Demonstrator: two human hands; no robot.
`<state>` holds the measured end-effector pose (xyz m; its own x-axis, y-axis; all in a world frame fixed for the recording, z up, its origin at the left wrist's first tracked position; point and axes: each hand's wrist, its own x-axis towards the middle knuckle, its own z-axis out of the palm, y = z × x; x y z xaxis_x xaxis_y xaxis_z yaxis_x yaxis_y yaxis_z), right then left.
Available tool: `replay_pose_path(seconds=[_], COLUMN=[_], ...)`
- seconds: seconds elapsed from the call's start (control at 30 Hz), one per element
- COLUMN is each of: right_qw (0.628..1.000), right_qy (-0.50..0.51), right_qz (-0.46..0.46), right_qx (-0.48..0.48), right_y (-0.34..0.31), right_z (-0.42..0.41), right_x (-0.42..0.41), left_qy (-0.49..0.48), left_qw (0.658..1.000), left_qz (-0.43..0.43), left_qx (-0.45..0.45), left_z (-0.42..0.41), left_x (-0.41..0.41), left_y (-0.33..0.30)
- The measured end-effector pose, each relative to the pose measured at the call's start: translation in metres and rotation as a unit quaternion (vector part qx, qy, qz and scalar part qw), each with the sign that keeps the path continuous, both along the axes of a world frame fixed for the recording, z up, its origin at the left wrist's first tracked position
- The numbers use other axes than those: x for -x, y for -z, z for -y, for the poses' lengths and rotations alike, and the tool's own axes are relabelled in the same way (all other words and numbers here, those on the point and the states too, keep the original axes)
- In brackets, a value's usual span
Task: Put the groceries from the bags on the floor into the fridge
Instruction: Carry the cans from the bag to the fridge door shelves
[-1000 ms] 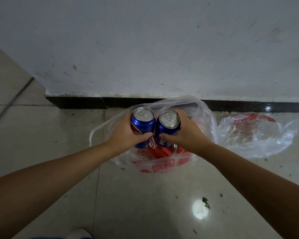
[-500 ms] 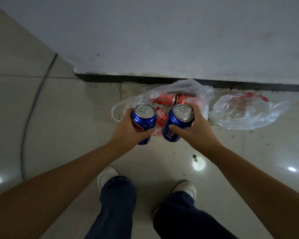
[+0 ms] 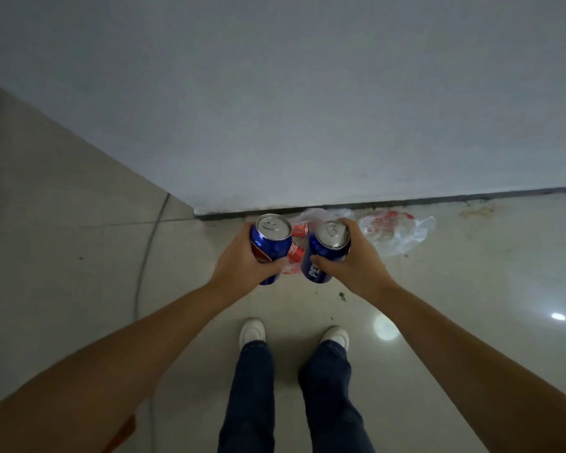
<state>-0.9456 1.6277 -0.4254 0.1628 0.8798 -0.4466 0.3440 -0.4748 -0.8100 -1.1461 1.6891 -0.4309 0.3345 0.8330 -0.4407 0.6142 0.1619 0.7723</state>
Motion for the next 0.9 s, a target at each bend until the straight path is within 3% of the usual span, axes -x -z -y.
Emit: replay_pose_path(seconds=[0.23, 0.5, 0.67, 0.9], right_qw=[0.988, 0.929, 0.859, 0.743], right_qy=[0.142, 0.362, 0.5, 0.653], right_qz=[0.045, 0.057, 0.092, 0.139], right_qx=[-0.027, -0.054, -0.058, -0.055], right_y=[-0.104, -0.184, -0.22, -0.259], right_z=[0.054, 0.197, 0.319, 0.509], right_x=[-0.014, 0.035, 0.077, 0.176], left_qy=[0.092, 0.306, 0.457, 0.626], left_qw=[0.994, 0.949, 0.884, 0.768], left_qz=[0.061, 0.073, 0.096, 0.13], left_qx=[-0.005, 0.006, -0.004, -0.022], left_z=[0.013, 0.067, 0.151, 0.347], left_x=[-0.029, -0.041, -0.071, -0.081], left_y=[-0.084, -0.155, -0.199, -0.231])
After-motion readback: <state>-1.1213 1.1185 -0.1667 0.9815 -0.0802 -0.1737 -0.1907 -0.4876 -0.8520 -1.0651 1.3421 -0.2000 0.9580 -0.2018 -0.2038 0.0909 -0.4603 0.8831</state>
